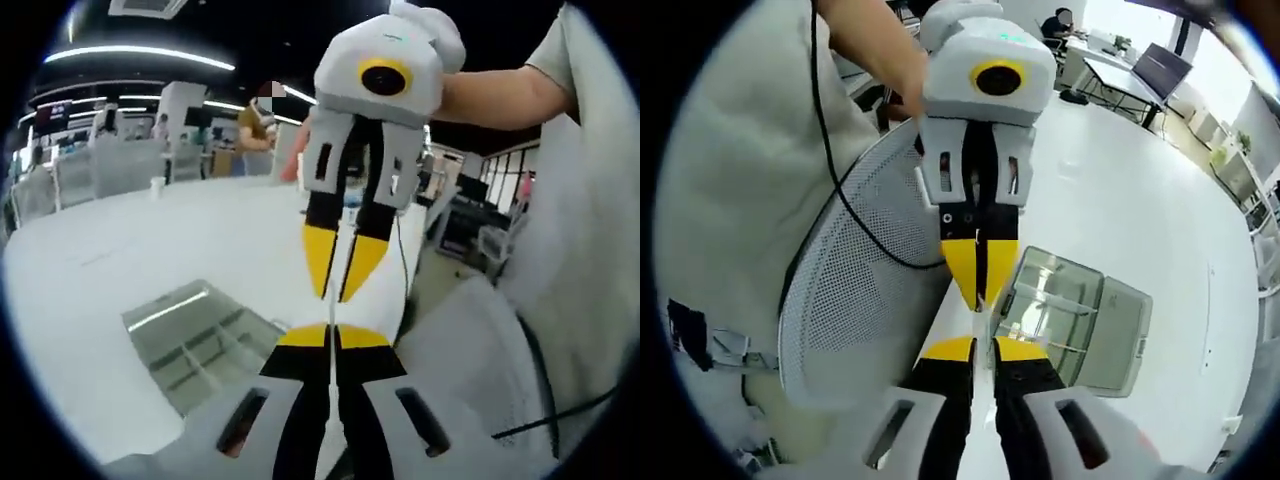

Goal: Insert the divider into the dual guide fixture by aligning both edges with the guide slots and pushing it downward to the bottom, including one-sided entry, uneven engagement, binding, and posture correction.

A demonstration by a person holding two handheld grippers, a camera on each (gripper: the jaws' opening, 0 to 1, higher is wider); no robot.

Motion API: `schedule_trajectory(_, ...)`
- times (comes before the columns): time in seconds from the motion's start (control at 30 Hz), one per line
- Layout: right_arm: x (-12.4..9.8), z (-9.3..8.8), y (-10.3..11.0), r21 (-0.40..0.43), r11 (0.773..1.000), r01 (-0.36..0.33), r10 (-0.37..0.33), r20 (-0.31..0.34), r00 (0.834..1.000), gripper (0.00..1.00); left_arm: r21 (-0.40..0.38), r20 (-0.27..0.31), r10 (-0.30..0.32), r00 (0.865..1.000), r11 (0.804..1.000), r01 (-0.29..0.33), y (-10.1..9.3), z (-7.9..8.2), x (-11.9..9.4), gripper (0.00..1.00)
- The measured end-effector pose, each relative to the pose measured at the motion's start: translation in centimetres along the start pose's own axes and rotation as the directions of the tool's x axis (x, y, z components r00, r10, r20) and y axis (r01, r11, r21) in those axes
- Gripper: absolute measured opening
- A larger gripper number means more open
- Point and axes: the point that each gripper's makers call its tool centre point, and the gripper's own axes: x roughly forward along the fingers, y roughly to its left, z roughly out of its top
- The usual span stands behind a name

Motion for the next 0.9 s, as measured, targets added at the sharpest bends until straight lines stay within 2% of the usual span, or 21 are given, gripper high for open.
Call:
schedule_trajectory(0.33,-0.25,-0.45,0.38,0.007,1.000,-0.029,0.029,-0.006,1.000,0.00,0.049,0.012,-0.007,1.000,0.999,0.007,0.02,0.49,0.38,0.00)
schedule_trajectory(0.9,-0.41,-0.32,0.36,0.048,0.998,-0.045,0.043,0.032,0.999,0.00,0.055,0.040,-0.027,0.999,0.998,0.025,0.36,0.36,0.30,0.00)
